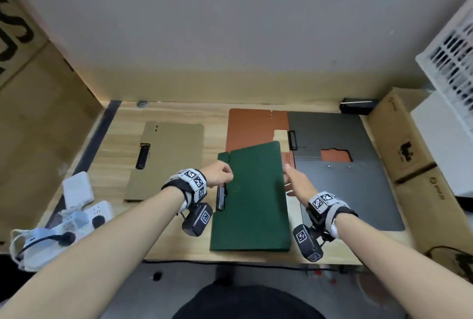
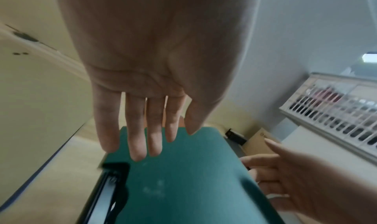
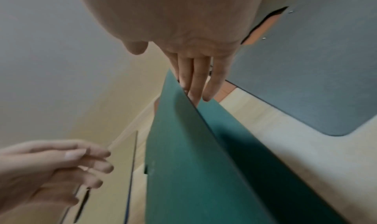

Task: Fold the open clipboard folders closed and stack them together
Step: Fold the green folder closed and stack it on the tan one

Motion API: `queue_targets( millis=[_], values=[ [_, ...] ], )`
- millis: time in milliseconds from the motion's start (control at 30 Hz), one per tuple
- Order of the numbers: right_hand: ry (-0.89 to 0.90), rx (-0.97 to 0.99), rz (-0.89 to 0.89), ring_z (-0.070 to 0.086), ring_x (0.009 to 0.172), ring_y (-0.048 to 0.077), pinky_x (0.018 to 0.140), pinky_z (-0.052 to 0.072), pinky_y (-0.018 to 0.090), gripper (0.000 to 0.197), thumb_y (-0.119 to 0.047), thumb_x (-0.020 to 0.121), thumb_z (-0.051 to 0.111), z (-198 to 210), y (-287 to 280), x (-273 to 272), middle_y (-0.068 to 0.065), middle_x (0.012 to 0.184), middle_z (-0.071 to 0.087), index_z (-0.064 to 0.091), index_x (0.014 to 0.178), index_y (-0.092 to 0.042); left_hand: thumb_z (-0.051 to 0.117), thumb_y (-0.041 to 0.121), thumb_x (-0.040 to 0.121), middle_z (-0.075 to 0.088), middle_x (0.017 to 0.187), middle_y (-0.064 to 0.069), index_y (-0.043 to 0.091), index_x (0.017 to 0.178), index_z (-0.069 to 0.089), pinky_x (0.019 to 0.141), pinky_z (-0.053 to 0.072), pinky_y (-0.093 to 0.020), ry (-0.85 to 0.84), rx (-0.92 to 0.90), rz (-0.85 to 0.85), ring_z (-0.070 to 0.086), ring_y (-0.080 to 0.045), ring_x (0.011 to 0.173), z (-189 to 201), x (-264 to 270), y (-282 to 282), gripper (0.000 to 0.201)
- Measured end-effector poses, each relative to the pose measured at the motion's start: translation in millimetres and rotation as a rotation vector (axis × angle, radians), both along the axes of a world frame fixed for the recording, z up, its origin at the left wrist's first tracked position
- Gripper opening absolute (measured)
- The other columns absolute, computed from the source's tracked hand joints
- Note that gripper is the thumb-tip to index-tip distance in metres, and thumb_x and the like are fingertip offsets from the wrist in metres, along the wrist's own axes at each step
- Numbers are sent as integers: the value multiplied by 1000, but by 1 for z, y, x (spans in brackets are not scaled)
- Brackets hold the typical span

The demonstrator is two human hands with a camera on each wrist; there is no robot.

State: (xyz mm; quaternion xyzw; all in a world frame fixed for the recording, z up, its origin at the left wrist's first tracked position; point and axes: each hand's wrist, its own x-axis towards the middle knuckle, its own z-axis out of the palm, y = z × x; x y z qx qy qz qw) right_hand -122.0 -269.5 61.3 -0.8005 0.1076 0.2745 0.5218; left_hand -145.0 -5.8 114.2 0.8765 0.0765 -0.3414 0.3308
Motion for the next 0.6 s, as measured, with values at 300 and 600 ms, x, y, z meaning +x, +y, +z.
queue_targets(
  millis=[300, 600],
  values=[
    [131, -270, 53, 53, 122, 29, 106, 41, 39, 50, -28, 95, 57, -56, -7, 3, 13, 134, 55, 49, 136, 0, 53, 21, 91, 58, 118, -9, 14, 122, 52, 96, 45, -34, 36, 119, 99, 57, -25, 108, -91, -13, 14, 32],
    [153, -461, 43, 63, 97, 37, 88, 54, 48, 34, -35, 81, 64, -85, 6, 14, 17, 107, 65, 54, 101, -10, 64, 17, 83, 53, 107, -5, 13, 109, 50, 81, 35, -25, 88, 34, 555, 52, -21, 99, -117, -7, 7, 29]
  ],
)
